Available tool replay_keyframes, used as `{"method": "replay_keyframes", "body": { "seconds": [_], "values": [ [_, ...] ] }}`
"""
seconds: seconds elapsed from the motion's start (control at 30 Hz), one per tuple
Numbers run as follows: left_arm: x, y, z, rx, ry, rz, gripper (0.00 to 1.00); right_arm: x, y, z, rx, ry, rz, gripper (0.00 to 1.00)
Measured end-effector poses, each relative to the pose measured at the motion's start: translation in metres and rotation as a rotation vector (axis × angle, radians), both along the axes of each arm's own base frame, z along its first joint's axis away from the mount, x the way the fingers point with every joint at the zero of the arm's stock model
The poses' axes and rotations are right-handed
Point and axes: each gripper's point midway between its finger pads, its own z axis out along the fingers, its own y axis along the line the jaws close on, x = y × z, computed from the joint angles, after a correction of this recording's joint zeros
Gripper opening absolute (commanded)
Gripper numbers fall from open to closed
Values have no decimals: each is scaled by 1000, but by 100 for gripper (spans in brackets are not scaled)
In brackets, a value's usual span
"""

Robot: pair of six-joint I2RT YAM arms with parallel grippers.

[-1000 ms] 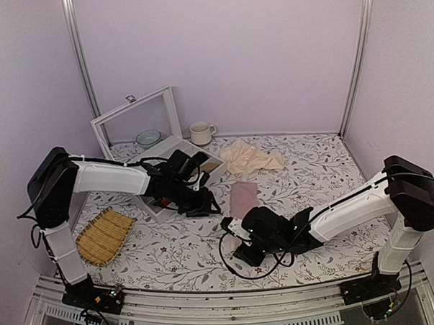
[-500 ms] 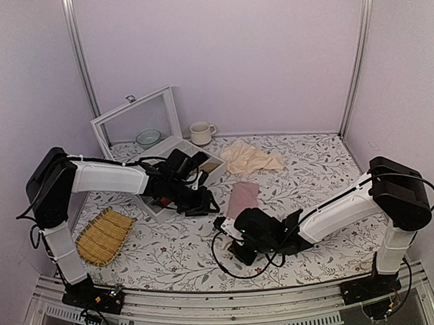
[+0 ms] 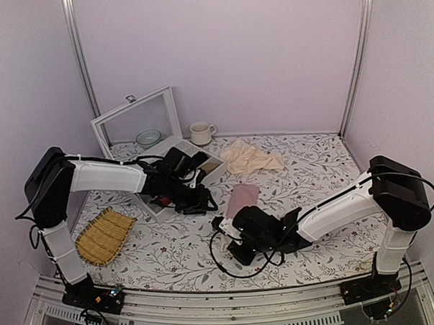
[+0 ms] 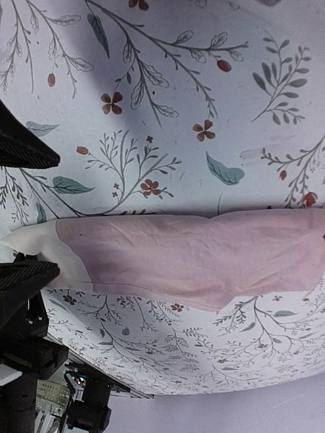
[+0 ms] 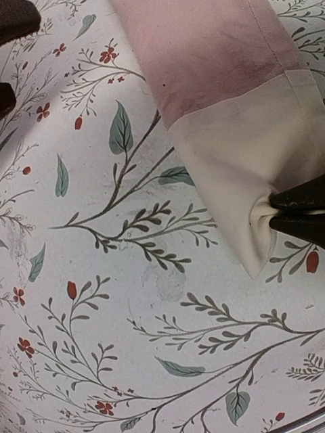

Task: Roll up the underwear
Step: Pick up the underwear from the center of the board.

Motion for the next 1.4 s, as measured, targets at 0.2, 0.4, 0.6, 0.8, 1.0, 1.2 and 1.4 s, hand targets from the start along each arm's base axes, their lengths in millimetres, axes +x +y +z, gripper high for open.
{"method": "replay_keyframes", "body": {
  "seconds": [0.2, 0.4, 0.6, 0.8, 1.0, 1.2, 1.4],
  "values": [
    [3, 2, 11, -17, -16, 8, 46, -8, -1, 2, 39, 145, 24, 0],
    [1, 2, 12, -26, -10, -5, 46, -5, -9, 10, 92, 290, 13, 0],
    [-5, 3, 6, -23, 6, -24, 45, -3, -12, 17, 157, 418, 14, 0],
    [-15, 4, 0, -29, 26, -61, 44, -2, -13, 25, 216, 524, 21, 0],
    [-20, 2, -1, -33, 25, -89, 44, 3, -16, 35, 275, 602, 26, 0],
    [-22, 1, 0, -39, 28, -102, 44, 12, -12, 52, 337, 641, 39, 0],
    [-23, 0, 0, -40, 27, -108, 44, 16, -9, 61, 363, 647, 54, 0]
  ]
}}
